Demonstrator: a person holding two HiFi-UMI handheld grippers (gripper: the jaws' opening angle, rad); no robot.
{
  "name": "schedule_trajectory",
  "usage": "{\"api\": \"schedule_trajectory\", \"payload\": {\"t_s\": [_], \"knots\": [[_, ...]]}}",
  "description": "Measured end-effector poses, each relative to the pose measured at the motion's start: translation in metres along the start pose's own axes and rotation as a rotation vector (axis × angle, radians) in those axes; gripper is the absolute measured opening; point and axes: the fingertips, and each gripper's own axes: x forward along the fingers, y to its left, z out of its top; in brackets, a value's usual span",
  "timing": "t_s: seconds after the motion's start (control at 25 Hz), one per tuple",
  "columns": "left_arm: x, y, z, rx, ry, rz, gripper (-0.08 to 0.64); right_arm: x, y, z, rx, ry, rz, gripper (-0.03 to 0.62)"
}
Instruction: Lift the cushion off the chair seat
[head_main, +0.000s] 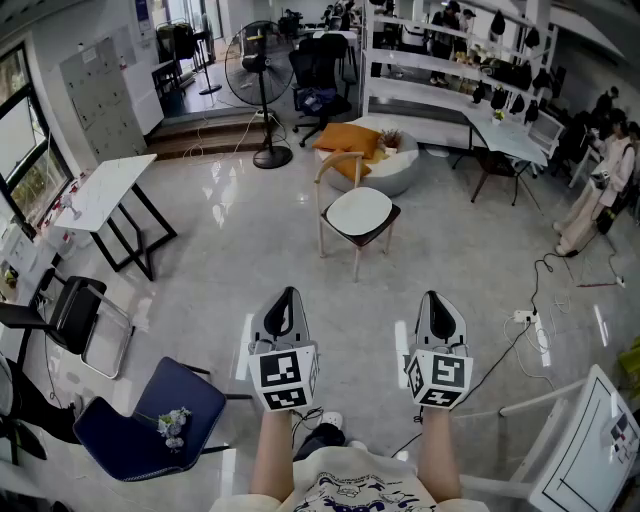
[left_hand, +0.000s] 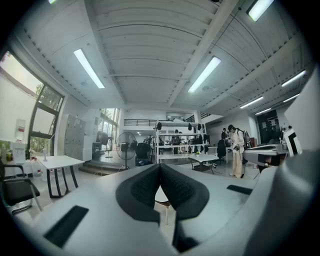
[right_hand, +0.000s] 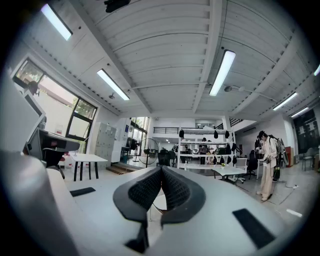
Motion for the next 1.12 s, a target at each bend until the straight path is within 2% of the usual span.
{"api": "schedule_trajectory", "payload": {"t_s": [0.48,0.76,0.88,1.0,1.12], "knots": [[0.018,0.01,0.0,-0.012,-0.002,-0.008,0.014,0.016,0.0,-0.001,0.002,0.004,-0.021,0.014],[0.044,0.031,-0.008,-0.038,0.0,0.003,0.015,0.042,0.003,-0.01,-0.003,0.009,-0.048,0.017],[0.059,0.048,-0.009,-0.058,-0.001,0.01,0.104,0.06,0.009,-0.01,0.014,0.008,-0.049,0.108],[0.075,0.065,-0.009,-0.076,-0.011,-0.007,0.194,0.078,0.019,-0.01,0.03,-0.006,-0.058,0.165],[0.09,0.076,-0.016,-0.084,-0.005,-0.028,0.241,0.091,0.027,-0.018,0.045,-0.007,-0.064,0.229]]}}
